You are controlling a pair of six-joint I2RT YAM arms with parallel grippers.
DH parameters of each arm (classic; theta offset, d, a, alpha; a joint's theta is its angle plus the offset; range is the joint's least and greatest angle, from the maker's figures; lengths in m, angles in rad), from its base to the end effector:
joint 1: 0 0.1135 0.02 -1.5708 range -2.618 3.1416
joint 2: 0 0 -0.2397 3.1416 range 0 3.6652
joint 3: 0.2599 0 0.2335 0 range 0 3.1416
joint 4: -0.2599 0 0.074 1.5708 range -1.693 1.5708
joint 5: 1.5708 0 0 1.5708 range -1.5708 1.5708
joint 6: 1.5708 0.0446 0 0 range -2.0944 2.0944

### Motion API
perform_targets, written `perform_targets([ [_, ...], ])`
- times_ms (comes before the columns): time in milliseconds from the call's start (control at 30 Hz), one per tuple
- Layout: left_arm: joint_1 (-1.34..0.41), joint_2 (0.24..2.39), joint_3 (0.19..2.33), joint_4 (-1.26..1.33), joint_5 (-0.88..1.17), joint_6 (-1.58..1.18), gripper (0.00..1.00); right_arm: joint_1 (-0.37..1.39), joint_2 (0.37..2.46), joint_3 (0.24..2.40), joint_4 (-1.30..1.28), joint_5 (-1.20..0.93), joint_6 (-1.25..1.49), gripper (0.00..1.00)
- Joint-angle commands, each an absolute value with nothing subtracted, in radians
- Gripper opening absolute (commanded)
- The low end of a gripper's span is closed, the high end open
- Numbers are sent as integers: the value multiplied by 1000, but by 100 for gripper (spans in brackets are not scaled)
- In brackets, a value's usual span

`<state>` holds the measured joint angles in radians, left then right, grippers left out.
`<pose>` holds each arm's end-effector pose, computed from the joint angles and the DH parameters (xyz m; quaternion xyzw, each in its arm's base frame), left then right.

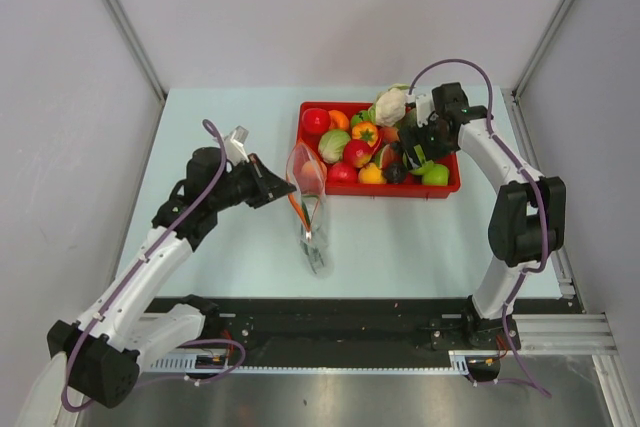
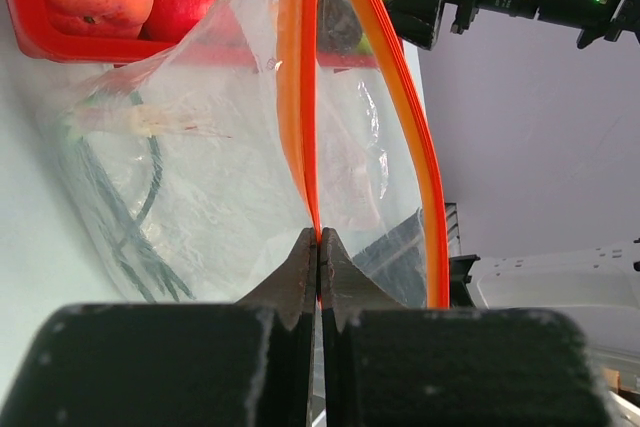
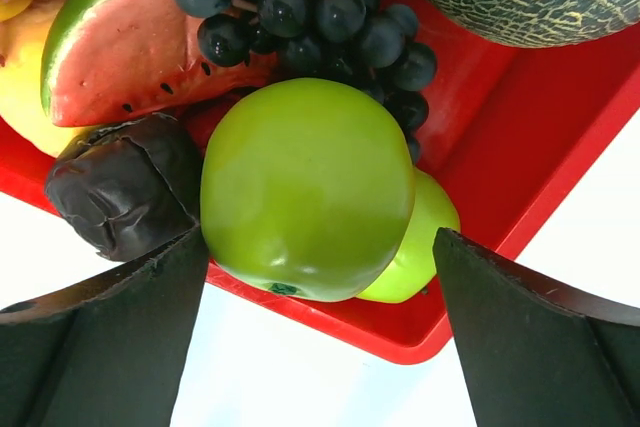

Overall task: Place the food in the zip-top bag and seal the zipper
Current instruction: Pick up the fake fruit from the bin.

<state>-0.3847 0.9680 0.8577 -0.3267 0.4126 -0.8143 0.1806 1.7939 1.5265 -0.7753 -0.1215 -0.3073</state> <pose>0.1963 -0.0988 0.2971 -0.0685 0.8302 -0.4392 0.3365 0.3592 0.0711 0.2433 -0.2481 0.9312 0.0420 0.2637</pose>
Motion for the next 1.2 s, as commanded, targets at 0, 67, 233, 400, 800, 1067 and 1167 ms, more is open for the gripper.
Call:
perform_targets([
  [0,-379,974,896,-325,406,-787,0,175,1787,1532,-739,-144,-301,93],
  [67,-379,983,897,-325,410,-788,0,175,1787,1536,-742,-150,-307,87],
  [233,-379,996,907,-325,417,-785,0,170,1796,1537,-742,-184,-307,96],
  [400,-379,1000,914,-325,419,-782,0,169,1833,1554,-736,-193,-287,100],
  [800,-379,1002,911,-353,414,-741,0,120,1778,1618,-792,-255,-305,57],
  [1067,-379,1011,923,-362,411,-729,1,227,1553,1732,-862,-488,-269,49],
  [1167,-380,1017,931,-365,411,-726,0,364,1475,1721,-813,-545,-221,49],
])
